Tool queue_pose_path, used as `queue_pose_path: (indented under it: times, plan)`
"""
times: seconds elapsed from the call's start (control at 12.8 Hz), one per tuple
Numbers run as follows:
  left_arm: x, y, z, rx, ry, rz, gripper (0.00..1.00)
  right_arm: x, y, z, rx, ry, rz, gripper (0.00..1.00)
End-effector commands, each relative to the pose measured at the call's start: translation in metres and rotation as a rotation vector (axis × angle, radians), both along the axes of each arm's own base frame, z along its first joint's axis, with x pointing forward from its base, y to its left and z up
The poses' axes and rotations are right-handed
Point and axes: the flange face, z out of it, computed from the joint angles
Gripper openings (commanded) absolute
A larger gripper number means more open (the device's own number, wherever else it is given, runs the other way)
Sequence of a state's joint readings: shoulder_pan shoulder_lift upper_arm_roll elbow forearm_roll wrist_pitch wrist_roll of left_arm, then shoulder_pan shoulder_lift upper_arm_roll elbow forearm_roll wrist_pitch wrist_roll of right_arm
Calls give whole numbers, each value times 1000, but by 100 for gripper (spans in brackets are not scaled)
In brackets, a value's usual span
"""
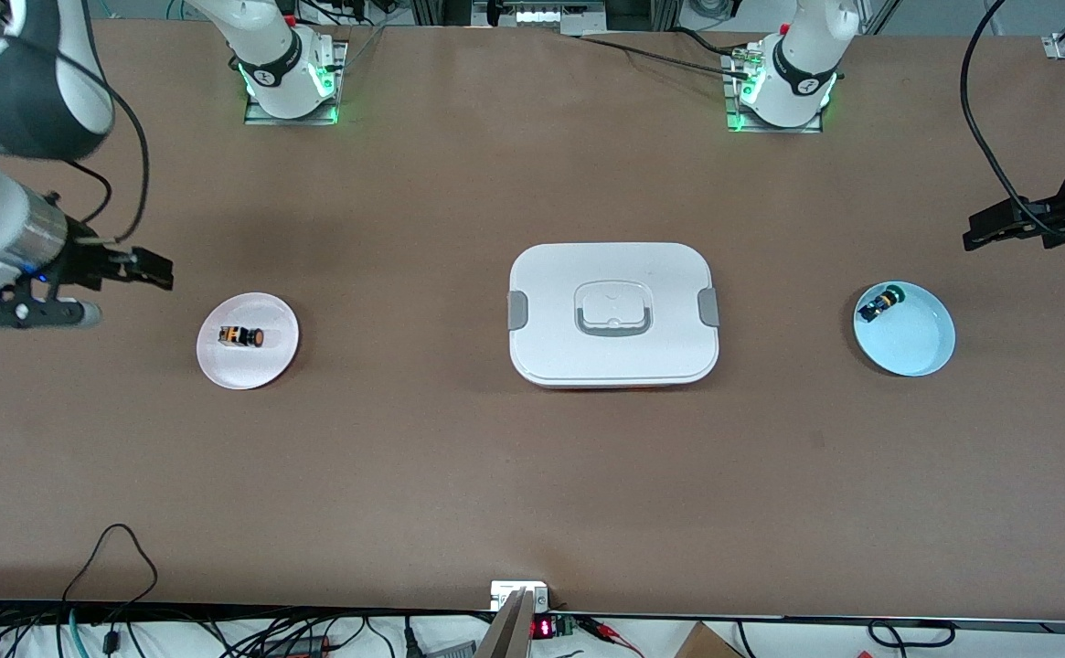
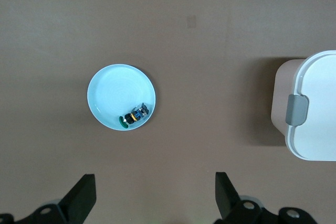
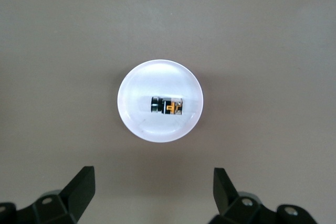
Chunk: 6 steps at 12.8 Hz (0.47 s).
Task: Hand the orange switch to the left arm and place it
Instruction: 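Move the right gripper down toward the orange switch on the white plate, then lower the right gripper over the orange switch and close on it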
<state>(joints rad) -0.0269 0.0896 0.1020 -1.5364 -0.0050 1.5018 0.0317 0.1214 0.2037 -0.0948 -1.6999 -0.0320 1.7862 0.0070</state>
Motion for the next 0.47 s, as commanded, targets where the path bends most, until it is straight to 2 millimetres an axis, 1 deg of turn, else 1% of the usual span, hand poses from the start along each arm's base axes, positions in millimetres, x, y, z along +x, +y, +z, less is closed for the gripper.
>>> queue_pose_path:
  times: [0.0,0.16,0.23,0.39]
  plan:
    - [4,4,3,-7,-8,-16,100,17,3,-46,1,22,13,100]
    - [4,8,3,-11,-7,-6,100,27,4,-85,-5,39,17,100]
    - [3,9,3,-11,-7,-5,100,30,5,-100,-8,41,20,100]
    - [3,10,3,-11,-7,-3,100,26,12,-126,-11,16,38,100]
